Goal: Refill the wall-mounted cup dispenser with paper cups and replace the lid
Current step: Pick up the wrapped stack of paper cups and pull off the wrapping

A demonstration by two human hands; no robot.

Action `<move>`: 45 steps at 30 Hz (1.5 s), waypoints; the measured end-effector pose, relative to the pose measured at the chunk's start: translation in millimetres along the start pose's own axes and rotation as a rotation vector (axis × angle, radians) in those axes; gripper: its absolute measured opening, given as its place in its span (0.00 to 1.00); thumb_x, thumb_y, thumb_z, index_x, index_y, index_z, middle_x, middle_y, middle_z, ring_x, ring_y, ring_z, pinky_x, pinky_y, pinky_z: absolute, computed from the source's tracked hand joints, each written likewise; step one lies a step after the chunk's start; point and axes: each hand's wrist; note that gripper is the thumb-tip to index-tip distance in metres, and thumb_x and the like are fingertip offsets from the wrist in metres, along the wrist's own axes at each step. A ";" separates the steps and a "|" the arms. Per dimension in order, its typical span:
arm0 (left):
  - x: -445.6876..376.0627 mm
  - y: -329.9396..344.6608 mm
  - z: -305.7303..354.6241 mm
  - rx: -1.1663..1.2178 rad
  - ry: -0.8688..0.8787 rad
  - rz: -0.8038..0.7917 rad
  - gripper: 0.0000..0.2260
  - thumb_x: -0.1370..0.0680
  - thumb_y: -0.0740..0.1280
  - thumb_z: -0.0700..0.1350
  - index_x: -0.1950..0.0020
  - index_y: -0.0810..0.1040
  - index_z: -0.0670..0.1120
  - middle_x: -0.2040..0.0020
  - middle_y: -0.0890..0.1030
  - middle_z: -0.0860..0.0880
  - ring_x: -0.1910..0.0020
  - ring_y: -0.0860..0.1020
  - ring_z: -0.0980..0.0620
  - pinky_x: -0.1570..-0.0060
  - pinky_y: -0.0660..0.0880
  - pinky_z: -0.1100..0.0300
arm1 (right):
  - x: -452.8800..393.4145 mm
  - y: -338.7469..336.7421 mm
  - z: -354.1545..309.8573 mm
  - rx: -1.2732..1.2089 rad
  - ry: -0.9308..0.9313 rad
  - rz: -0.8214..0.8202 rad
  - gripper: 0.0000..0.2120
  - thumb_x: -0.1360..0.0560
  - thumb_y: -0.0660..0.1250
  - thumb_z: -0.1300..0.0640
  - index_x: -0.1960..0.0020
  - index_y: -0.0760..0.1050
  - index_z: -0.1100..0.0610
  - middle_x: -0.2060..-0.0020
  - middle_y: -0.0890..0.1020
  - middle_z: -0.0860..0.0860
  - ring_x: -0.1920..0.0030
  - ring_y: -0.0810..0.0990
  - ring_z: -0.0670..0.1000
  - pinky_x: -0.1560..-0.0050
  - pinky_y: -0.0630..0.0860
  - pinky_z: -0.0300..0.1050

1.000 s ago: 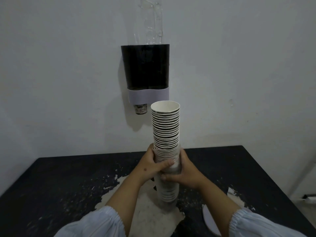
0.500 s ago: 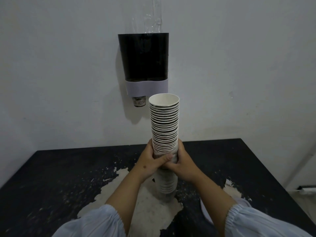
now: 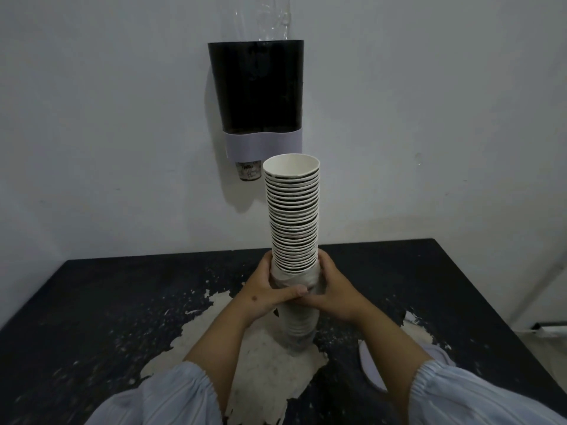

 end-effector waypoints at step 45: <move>12.9 24.3 6.6 -0.026 0.095 0.201 0.51 0.51 0.81 0.57 0.31 0.67 0.49 0.37 0.77 0.53 0.38 0.75 0.55 0.40 0.75 0.59 | 1.5 15.2 21.0 0.031 -0.068 0.082 0.45 0.41 0.80 0.60 0.39 0.58 0.30 0.44 0.71 0.30 0.44 0.72 0.27 0.52 0.71 0.22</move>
Point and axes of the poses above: each hand's wrist, its own x-axis away from the middle knuckle, its own y-axis out of the palm, z = x × y
